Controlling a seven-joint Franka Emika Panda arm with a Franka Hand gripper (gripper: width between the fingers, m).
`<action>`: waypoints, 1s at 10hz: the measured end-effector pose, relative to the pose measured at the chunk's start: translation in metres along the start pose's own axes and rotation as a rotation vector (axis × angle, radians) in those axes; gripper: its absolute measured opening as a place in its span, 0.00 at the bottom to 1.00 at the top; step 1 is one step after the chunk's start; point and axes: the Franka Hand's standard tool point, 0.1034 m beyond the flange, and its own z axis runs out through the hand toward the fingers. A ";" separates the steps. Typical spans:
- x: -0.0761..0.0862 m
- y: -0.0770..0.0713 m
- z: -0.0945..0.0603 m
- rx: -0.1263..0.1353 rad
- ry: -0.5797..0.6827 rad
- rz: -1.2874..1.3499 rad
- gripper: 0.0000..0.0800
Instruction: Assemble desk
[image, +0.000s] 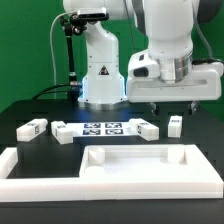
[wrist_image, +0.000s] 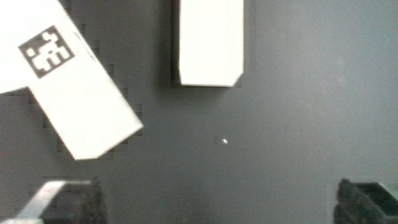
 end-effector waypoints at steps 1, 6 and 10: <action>0.000 0.001 0.001 -0.004 -0.044 0.000 0.81; -0.012 -0.008 0.017 0.005 -0.265 0.080 0.81; -0.015 -0.011 0.021 0.001 -0.270 0.070 0.81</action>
Offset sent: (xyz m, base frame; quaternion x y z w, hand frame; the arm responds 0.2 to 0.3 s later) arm 0.0000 0.0000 0.0000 0.0000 -0.1938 0.0000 0.9810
